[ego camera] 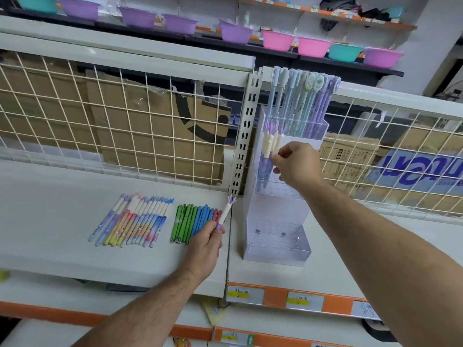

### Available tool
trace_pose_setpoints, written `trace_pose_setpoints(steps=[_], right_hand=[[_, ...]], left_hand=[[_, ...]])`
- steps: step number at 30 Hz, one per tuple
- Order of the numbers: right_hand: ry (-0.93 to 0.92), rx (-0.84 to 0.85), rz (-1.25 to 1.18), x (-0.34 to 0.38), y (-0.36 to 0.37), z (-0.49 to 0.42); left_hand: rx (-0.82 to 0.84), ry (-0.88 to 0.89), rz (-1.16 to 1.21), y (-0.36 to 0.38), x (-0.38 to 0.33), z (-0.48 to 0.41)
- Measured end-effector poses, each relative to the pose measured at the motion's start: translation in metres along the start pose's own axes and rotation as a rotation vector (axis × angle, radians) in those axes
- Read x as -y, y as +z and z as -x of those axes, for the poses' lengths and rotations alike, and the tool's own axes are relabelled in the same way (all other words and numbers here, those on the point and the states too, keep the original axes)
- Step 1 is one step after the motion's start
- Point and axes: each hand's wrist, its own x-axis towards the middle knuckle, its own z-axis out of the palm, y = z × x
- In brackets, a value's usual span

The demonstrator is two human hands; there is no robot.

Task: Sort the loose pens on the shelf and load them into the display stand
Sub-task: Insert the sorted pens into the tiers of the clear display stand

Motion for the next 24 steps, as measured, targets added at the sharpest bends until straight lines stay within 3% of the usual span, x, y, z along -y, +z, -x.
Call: trace_pose_setpoints(steps=[4, 9, 12, 16, 24], right_hand=[[0.010, -0.049, 0.051, -0.012, 0.007, 0.027], [0.064, 0.415, -0.038, -0.026, 0.045, 0.081], [0.040, 0.521, -0.077, -0.029, 0.067, 0.098], [0.059, 0.450, -0.166, -0.031, 0.081, 0.105], [-0.054, 0.158, -0.154, -0.005, 0.012, 0.070]], left_hand=[[-0.013, 0.054, -0.110, 0.000, -0.003, 0.003], [0.003, 0.070, -0.060, 0.001, 0.004, 0.002], [0.015, 0.060, -0.045, 0.001, 0.005, 0.001], [0.062, 0.102, -0.089, 0.002, 0.004, 0.001], [0.186, 0.121, -0.580, 0.003, 0.012, 0.003]])
